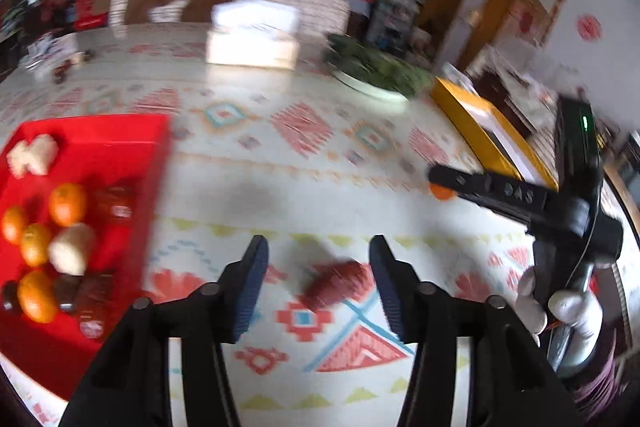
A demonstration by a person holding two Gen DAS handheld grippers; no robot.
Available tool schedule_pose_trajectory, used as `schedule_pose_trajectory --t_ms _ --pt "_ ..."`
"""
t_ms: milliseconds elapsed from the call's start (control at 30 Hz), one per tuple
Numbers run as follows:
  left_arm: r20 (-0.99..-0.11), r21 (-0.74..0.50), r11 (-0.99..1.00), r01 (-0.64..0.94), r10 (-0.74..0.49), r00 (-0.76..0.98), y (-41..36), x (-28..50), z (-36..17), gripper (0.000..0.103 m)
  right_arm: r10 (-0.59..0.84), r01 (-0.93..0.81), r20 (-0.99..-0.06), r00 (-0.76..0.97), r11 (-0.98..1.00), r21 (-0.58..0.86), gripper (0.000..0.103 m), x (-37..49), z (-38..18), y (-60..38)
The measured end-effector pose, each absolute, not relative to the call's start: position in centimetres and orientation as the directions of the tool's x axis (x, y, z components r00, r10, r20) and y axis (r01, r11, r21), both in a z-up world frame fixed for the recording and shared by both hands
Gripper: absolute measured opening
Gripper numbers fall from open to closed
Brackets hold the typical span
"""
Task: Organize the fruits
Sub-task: 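Carry the orange and date into the red tray and open both tools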
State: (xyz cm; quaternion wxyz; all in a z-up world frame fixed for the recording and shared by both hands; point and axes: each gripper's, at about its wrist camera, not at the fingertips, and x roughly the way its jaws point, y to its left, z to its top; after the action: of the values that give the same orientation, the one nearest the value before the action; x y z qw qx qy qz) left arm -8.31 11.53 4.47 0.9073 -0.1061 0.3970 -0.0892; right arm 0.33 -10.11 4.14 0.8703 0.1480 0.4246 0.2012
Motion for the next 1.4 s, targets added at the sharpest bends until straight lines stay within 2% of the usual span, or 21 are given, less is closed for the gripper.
schedule_pose_trajectory --t_ms 33,167,200,233,667,933,1167,1400 --pt "-0.705 -0.252 0.962 0.104 -0.256 0.661 10.8 -8.2 4.2 0.060 0.479 -0.226 -0.682 0.554 0.874 0.430 0.037 0.1 4.1 -10.1" --pt "-0.759 -0.143 0.982 0.126 -0.191 0.622 8.8 -7.5 2.4 0.059 0.487 -0.231 -0.691 0.533 0.870 0.435 0.037 -0.8 3.9 -10.0" --pt "-0.772 -0.119 0.986 0.118 -0.167 0.613 8.7 -7.3 1.9 0.044 0.489 -0.231 -0.691 0.532 0.869 0.438 0.037 -1.0 3.9 -10.1" --pt "-0.775 -0.120 0.986 0.115 -0.165 0.610 8.9 -7.3 1.7 0.045 0.491 -0.232 -0.691 0.531 0.868 0.438 0.037 -1.2 3.9 -10.2" --pt "-0.667 -0.257 0.966 0.000 -0.177 0.723 16.2 -11.5 5.9 0.044 0.515 -0.314 -0.681 0.521 0.857 0.408 0.037 -3.4 6.7 -6.7" --pt "-0.626 -0.280 0.939 -0.198 -0.023 0.779 25.2 -15.3 7.0 0.044 0.580 -0.451 -0.677 0.453 0.804 0.388 0.037 -5.2 8.4 1.4" --pt "-0.627 -0.277 0.898 -0.341 0.100 0.772 31.7 -17.1 6.6 0.044 0.621 -0.563 -0.691 0.369 0.741 0.366 0.037 -6.1 8.8 9.6" --pt "-0.654 -0.296 0.854 -0.428 0.145 0.743 36.0 -17.7 4.9 0.044 0.629 -0.643 -0.725 0.281 0.684 0.345 0.037 -7.1 7.7 16.8"
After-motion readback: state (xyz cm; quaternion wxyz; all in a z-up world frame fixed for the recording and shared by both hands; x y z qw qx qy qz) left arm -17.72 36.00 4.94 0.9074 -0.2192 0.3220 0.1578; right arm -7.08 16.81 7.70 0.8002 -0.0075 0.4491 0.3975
